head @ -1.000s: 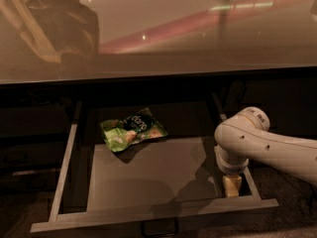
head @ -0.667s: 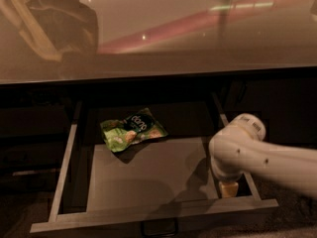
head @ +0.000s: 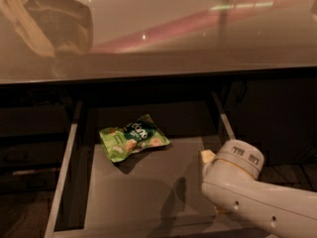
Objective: Open top drawer
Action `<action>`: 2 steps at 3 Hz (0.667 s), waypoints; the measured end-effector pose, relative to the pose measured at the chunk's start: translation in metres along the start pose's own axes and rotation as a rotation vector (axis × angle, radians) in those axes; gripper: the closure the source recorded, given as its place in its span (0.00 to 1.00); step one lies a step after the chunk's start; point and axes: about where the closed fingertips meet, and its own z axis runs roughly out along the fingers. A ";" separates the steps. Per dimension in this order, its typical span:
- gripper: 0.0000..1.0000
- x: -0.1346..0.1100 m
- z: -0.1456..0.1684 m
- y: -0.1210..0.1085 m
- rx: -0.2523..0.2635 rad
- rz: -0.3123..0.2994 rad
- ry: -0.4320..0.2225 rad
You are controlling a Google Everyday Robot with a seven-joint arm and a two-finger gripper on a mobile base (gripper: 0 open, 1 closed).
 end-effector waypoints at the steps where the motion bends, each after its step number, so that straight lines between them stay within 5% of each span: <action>1: 0.00 0.005 0.005 0.052 -0.015 -0.022 0.053; 2: 0.00 0.006 0.004 0.048 -0.021 -0.016 0.046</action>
Offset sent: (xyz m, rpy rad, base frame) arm -0.1936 -0.0777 -0.1283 -0.2527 0.0952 -0.0849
